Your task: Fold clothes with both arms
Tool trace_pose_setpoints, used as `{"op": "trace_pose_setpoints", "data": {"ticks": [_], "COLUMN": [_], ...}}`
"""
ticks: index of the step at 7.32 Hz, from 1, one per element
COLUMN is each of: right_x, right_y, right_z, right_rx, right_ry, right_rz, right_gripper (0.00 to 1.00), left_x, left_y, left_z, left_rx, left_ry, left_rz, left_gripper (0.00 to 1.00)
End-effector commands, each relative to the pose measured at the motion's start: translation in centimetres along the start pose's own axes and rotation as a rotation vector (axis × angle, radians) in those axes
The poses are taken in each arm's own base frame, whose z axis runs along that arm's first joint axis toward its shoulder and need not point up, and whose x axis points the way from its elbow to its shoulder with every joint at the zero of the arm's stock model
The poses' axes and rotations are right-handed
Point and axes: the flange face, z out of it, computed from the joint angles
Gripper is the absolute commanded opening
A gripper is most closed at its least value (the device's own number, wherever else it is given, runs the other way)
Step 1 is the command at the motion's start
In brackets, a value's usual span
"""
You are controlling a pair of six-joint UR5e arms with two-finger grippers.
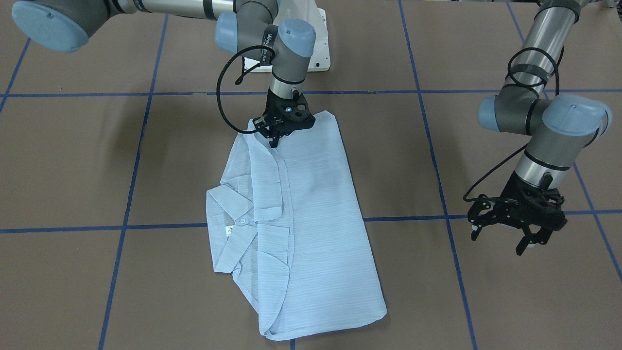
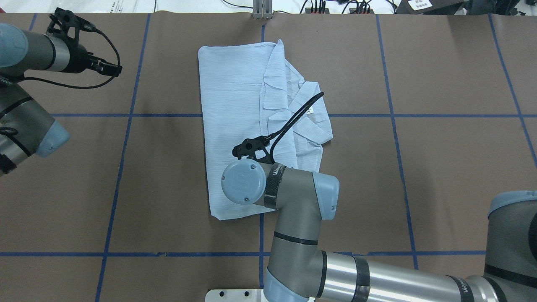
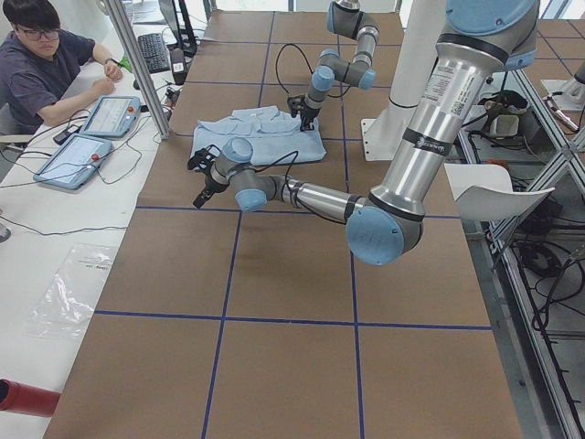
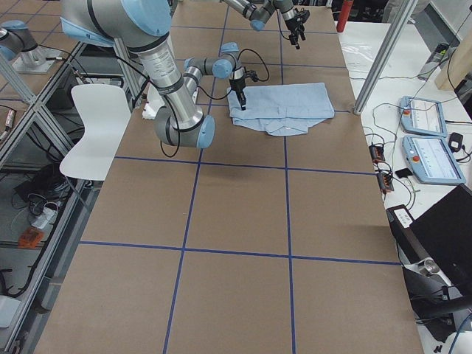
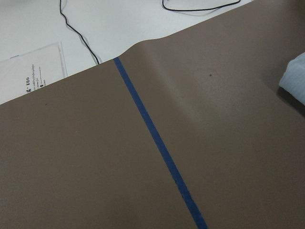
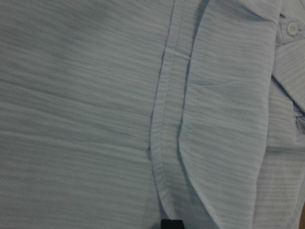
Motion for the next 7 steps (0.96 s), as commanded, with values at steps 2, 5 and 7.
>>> {"op": "trace_pose_setpoints", "data": {"ticks": [2, 5, 7], "right_x": [4.7, 10.3, 7.3], "right_y": [-1.7, 0.7, 0.4], "right_z": [1.0, -0.2, -2.2], "right_rx": [0.015, 0.039, 0.052], "right_ry": [0.033, 0.014, -0.035], "right_rz": [0.054, 0.073, 0.112], "right_gripper": [0.00, 0.00, 0.69], "left_x": [0.0, 0.3, 0.2], "left_y": [0.1, 0.1, 0.3], "left_z": [0.1, 0.2, 0.3], "left_rx": [-0.003, -0.004, -0.006], "left_ry": [0.000, 0.003, 0.002], "left_rz": [0.001, 0.004, 0.001], "left_gripper": [1.00, 1.00, 1.00]}}
